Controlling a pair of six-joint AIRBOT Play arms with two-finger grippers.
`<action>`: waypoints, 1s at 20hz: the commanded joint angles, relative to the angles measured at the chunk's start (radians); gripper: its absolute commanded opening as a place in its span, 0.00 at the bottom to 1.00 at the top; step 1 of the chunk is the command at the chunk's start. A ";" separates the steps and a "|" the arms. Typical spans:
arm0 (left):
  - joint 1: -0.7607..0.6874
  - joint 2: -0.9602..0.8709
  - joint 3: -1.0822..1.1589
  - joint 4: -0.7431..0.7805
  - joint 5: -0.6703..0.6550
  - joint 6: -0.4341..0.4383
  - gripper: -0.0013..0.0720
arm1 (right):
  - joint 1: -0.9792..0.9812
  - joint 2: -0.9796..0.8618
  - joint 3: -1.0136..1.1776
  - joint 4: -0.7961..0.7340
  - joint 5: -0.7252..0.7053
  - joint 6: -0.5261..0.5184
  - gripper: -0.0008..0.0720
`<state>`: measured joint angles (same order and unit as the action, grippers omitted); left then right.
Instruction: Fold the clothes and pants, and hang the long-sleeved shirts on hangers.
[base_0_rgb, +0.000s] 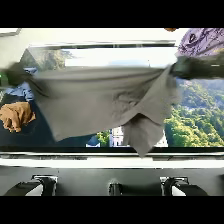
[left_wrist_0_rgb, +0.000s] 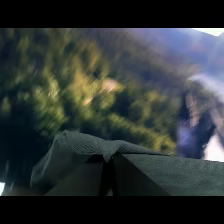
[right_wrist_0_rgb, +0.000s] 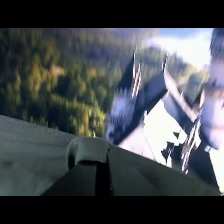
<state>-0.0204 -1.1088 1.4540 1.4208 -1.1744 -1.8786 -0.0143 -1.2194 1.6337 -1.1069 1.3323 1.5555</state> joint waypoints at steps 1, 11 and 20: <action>0.000 -0.280 -0.070 -0.006 0.035 -0.007 0.04 | 0.050 -0.338 0.001 0.049 0.022 0.034 0.06; 0.016 -0.574 -0.047 -0.062 0.126 -0.006 0.09 | 0.142 -0.636 0.003 0.075 -0.264 0.136 0.25; 0.151 -0.417 0.015 -0.063 -0.085 0.105 0.75 | -0.328 -0.320 -0.196 0.099 0.097 -0.078 0.69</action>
<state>0.0959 -1.5772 1.4616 1.3590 -1.1839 -1.8328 -0.1757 -1.6390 1.5635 -1.0679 1.3346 1.5692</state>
